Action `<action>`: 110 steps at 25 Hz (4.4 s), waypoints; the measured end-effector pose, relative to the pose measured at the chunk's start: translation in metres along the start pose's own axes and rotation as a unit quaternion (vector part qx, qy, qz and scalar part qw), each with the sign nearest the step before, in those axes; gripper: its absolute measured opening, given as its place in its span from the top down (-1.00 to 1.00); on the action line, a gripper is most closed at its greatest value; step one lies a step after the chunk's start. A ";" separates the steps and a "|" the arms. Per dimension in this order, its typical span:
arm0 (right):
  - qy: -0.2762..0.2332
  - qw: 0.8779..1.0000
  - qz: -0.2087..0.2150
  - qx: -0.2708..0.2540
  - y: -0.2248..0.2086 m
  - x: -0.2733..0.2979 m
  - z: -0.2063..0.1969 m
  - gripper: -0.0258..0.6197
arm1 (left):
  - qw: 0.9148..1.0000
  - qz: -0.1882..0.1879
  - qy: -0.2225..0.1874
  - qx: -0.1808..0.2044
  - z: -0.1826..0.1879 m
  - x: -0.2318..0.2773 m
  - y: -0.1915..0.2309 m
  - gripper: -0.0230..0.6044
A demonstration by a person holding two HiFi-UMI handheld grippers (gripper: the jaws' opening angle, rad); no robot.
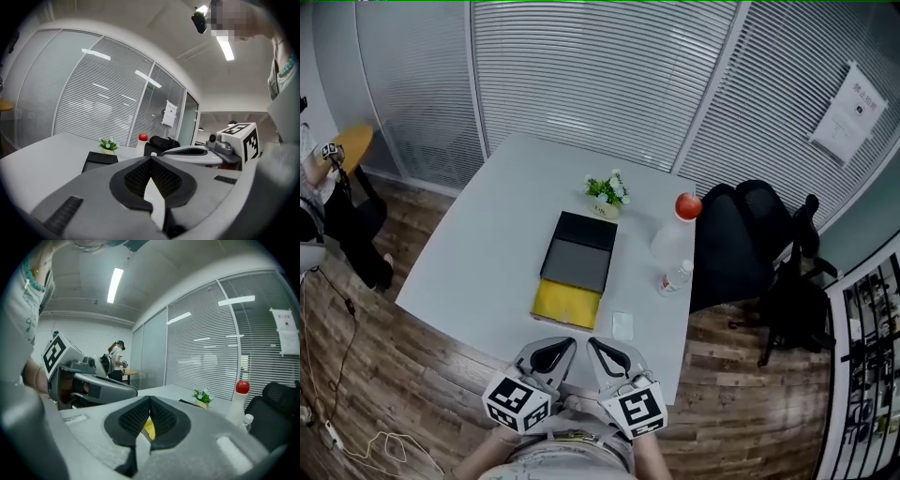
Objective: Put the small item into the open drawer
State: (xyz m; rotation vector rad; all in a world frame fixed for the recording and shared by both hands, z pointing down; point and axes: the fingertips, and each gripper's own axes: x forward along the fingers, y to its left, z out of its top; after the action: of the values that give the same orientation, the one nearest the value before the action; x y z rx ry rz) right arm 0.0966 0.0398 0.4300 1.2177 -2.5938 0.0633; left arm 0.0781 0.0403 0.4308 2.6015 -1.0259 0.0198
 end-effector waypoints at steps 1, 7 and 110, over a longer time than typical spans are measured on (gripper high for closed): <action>0.000 1.000 -0.004 -0.001 -0.003 0.006 0.000 0.91 | 1.000 -0.005 0.002 -0.001 0.002 0.003 0.006 0.94; 0.005 0.999 -0.036 -0.001 -0.018 0.046 0.014 0.91 | 0.999 -0.033 0.009 0.003 0.019 0.016 0.047 0.94; 0.110 0.992 -0.037 -0.043 -0.086 0.090 -0.050 0.91 | 0.997 -0.062 0.033 -0.013 0.010 0.066 0.090 0.94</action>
State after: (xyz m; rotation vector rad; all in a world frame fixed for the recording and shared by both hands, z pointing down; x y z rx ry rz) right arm 0.1190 -0.0750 0.4954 1.2024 -2.3364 0.0669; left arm 0.0661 -0.0670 0.4586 2.6172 -0.8340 0.0606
